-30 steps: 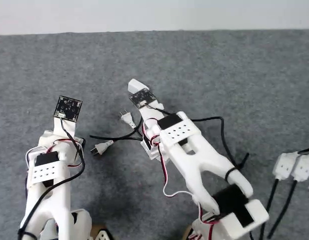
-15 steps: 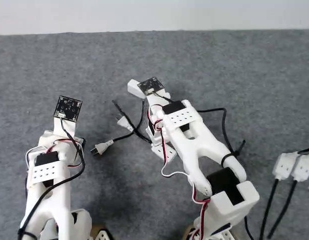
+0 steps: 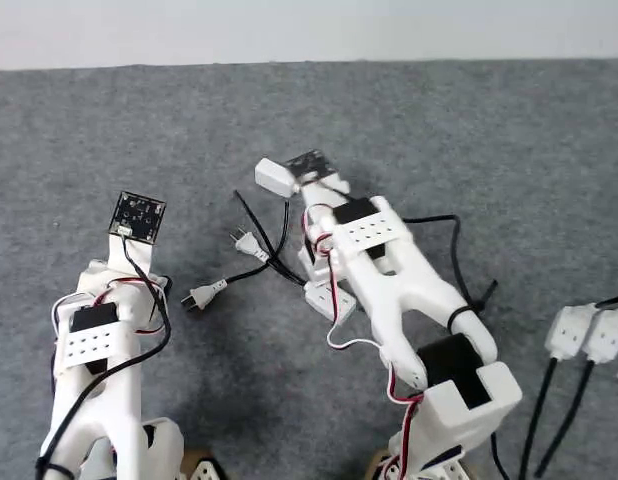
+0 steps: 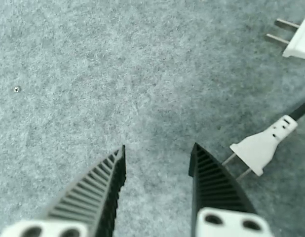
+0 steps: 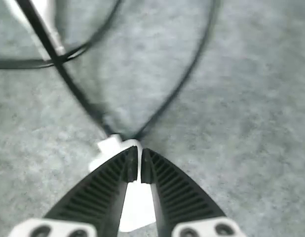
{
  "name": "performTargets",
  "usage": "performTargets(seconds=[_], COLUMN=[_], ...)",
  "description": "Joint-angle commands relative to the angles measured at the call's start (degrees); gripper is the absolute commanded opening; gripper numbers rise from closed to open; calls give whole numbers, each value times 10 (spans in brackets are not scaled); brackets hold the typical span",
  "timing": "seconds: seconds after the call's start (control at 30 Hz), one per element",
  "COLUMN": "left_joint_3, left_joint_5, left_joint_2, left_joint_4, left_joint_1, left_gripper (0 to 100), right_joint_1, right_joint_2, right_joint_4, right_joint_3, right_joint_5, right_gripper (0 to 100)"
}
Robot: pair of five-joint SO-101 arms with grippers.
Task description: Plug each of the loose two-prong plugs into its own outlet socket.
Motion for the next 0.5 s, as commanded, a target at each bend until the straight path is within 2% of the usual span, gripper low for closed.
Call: performTargets(seconds=[0.0, 0.17, 0.33, 0.47], left_joint_3=[-8, -7, -7, -6], left_joint_5=[-18, -20, -21, -21], left_joint_2=[-13, -13, -13, -13], left_joint_4=[-1, -1, -1, -1], left_joint_1=[5, 12, 12, 12], left_gripper=[203, 203, 203, 203], right_joint_1=[16, -18, -61, -55], right_joint_2=[-61, -98, -154, -183], right_joint_4=[-12, 9, 10, 0], right_joint_3=[-21, 16, 90, 118], right_joint_5=[-44, -47, 12, 65], right_gripper=[30, 143, 147, 148])
